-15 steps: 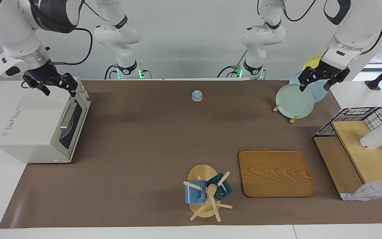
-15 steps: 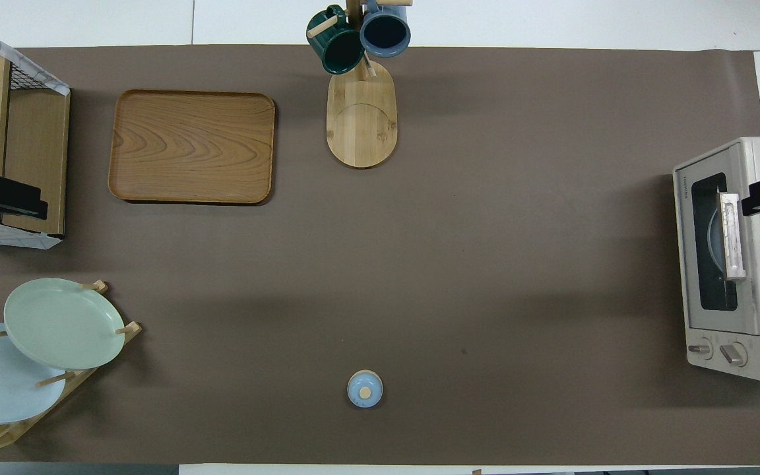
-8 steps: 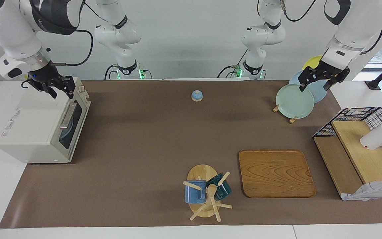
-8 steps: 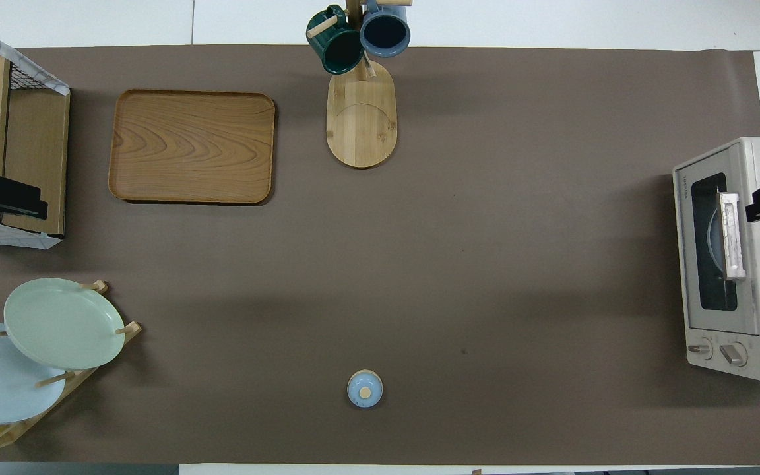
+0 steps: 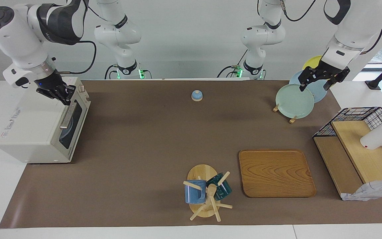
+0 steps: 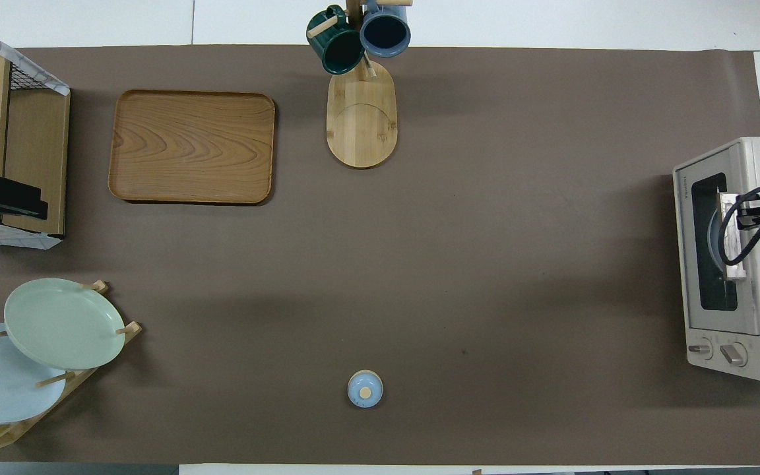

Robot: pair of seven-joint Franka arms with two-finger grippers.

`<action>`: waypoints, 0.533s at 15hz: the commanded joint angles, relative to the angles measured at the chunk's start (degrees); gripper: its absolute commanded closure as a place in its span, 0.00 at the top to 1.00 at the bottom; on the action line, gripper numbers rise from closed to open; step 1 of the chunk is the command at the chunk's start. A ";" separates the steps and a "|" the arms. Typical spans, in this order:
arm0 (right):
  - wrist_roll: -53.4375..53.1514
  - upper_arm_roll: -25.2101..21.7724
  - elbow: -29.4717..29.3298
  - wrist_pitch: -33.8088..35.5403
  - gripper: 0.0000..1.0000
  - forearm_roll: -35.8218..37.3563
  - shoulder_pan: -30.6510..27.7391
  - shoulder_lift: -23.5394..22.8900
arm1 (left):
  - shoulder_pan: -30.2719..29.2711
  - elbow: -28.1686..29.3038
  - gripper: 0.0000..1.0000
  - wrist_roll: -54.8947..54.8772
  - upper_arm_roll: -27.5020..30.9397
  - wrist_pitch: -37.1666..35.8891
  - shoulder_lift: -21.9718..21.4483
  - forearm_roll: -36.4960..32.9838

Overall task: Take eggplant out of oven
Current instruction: 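Reach the right gripper to the toaster oven door handle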

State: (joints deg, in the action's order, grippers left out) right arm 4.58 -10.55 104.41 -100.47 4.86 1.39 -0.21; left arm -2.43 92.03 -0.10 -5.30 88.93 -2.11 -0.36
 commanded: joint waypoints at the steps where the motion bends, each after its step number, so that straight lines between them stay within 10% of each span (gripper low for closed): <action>1: -2.21 0.35 5.62 -4.11 0.00 3.30 -0.68 1.53 | -0.65 0.78 1.00 0.19 -0.67 -0.16 -0.79 -0.78; 8: -2.21 0.35 9.75 -7.81 0.00 4.19 -1.21 1.62 | -0.65 0.69 1.00 0.19 -0.59 -0.16 -0.79 -0.78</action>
State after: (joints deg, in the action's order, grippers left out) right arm 3.37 -10.57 110.75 -105.68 8.23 0.77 -0.20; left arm -2.43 92.03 -0.10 -5.30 88.93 -2.11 -0.36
